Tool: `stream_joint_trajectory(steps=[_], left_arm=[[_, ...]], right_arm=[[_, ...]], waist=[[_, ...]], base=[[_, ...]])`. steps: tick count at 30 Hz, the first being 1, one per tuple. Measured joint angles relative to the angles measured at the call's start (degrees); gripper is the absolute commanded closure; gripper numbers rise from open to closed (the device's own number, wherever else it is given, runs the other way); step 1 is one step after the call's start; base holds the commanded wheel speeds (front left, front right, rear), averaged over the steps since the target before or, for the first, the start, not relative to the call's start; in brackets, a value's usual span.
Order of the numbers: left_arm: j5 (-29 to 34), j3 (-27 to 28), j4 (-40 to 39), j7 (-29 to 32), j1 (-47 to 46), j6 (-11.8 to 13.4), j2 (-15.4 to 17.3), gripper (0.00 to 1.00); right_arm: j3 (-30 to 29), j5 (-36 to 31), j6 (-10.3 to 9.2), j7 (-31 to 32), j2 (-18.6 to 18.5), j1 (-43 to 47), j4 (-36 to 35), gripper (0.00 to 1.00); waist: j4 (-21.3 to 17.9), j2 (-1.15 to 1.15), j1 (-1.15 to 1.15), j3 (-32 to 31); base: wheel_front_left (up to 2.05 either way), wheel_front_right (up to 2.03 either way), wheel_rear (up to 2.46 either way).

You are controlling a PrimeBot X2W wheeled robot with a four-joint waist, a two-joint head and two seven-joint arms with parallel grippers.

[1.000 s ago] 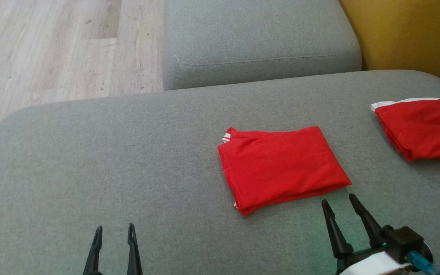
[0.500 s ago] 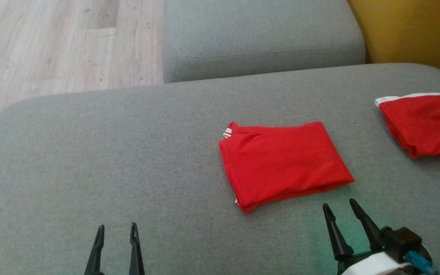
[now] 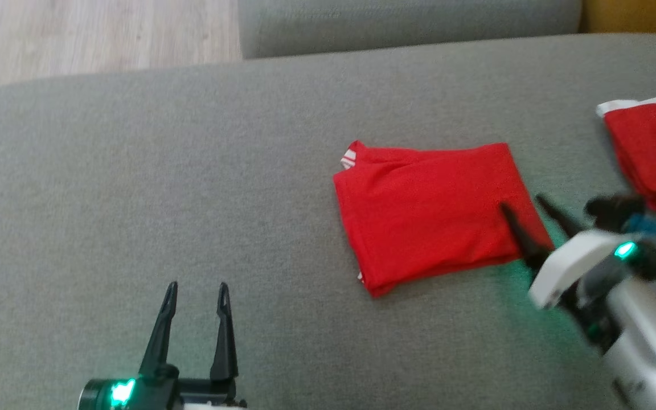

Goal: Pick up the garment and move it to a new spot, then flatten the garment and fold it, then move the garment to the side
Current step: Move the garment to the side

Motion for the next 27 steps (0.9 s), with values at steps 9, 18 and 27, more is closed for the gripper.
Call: stream_joint_trajectory(steps=[9,18,27], left_arm=[[0.0,-1.0,0.1,0.0,-1.9,0.0,0.0,0.0],[-0.1,-1.6,0.2,0.0,-3.5,0.5,0.0,0.0],[0.8,-1.3,-1.8,0.0,-7.5,0.5,-0.1,0.0]], right_arm=[[2.4,7.0,0.0,10.6,-6.5,-4.3,5.1,0.0],[6.7,12.5,0.0,9.1,-8.0,-5.9,5.1,1.0],[9.7,12.2,0.0,6.2,-13.0,-16.7,1.0,1.0]], waist=[[2.1,0.0,-0.01,2.9],[1.8,0.0,-0.02,5.3],[-2.0,0.0,-0.01,9.5]], base=[[0.0,0.0,0.0],[0.0,0.0,0.0],[0.0,0.0,0.0]])
